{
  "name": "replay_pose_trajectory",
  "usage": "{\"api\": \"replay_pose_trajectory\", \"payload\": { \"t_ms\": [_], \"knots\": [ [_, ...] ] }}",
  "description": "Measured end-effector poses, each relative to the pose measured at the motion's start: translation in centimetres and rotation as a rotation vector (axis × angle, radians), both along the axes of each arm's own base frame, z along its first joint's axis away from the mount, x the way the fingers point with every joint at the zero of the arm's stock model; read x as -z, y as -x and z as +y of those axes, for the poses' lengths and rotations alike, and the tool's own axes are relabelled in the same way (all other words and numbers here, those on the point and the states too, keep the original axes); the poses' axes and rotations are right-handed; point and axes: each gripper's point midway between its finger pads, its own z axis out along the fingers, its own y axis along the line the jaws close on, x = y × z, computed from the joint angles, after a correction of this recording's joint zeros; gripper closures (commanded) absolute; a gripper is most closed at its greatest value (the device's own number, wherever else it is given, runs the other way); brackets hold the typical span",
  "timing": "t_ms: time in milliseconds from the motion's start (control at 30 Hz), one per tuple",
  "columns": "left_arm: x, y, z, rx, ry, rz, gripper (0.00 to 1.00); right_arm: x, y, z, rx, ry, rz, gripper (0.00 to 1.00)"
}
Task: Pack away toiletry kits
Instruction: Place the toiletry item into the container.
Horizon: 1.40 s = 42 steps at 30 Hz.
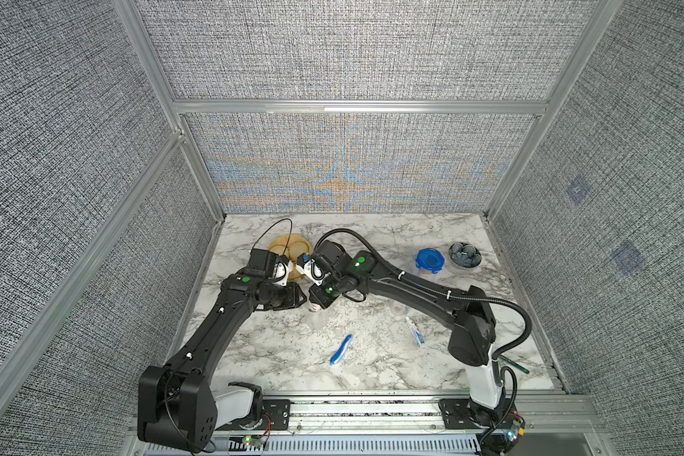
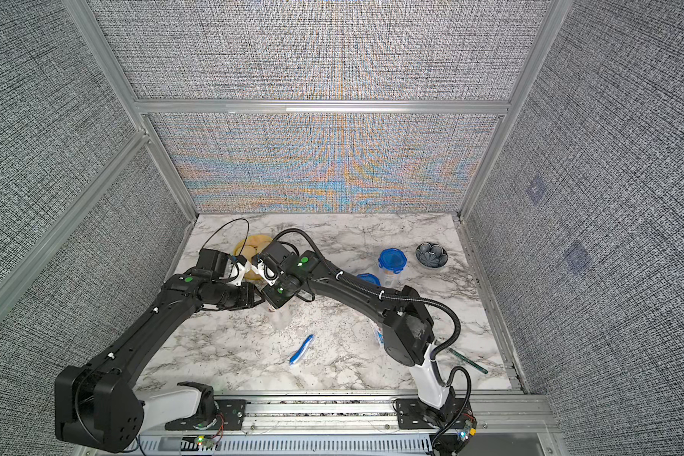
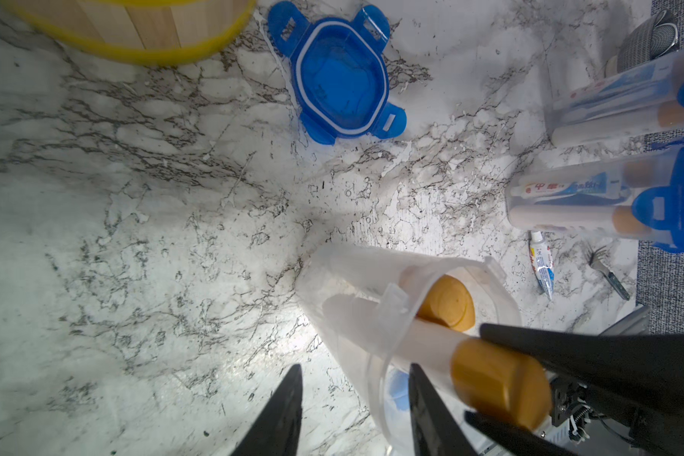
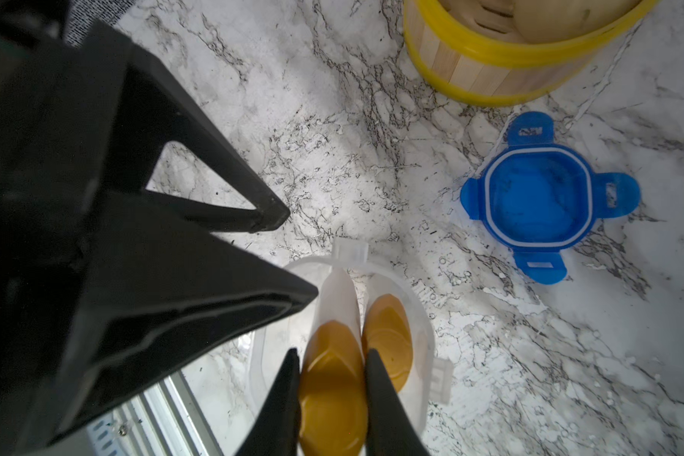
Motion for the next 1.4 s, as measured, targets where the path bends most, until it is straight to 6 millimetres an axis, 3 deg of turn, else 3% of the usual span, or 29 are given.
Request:
{"api": "replay_pose_trajectory", "payload": {
  "t_ms": [133, 233, 367, 467, 600, 733, 933, 1033, 1133, 1400],
  "knots": [
    [0.3, 0.0, 0.0, 0.001, -0.002, 0.011, 0.57, 1.0, 0.1, 0.5, -0.002, 0.018, 0.005, 0.57],
    [0.4, -0.1, 0.0, 0.001, -0.002, 0.014, 0.57, 0.8, 0.1, 0.4, -0.002, 0.021, 0.003, 0.52],
    [0.4, -0.1, 0.0, 0.002, -0.003, 0.014, 0.58, -1.2, 0.6, -0.3, -0.008, -0.005, -0.016, 0.49],
    [0.4, -0.1, 0.0, 0.003, -0.003, 0.013, 0.58, -3.2, 1.3, -2.1, -0.026, -0.049, -0.02, 0.49],
    [0.2, 0.0, 0.0, 0.003, -0.002, 0.007, 0.58, -4.8, 1.7, -7.2, -0.006, -0.09, -0.05, 0.49],
    [-0.1, 0.0, 0.0, 0.003, 0.001, -0.004, 0.58, -4.8, 1.3, -13.4, 0.089, -0.087, -0.054, 0.5],
    [-0.4, 0.0, -0.2, 0.011, 0.01, -0.015, 0.57, -3.7, -0.4, -24.5, 0.446, -0.024, 0.033, 0.51],
    [-1.0, 0.1, -0.4, 0.021, 0.024, -0.032, 0.54, -4.1, -2.5, -28.4, 0.613, -0.011, 0.058, 0.52],
    [-2.0, 0.1, -0.4, 0.029, 0.03, -0.077, 0.51, -3.6, -2.2, -30.7, 0.684, 0.023, 0.091, 0.52],
    [-7.4, -0.1, -1.2, 0.06, 0.06, -0.278, 0.51, -0.1, 3.6, -35.3, 0.793, 0.106, 0.236, 0.52]
  ]
}}
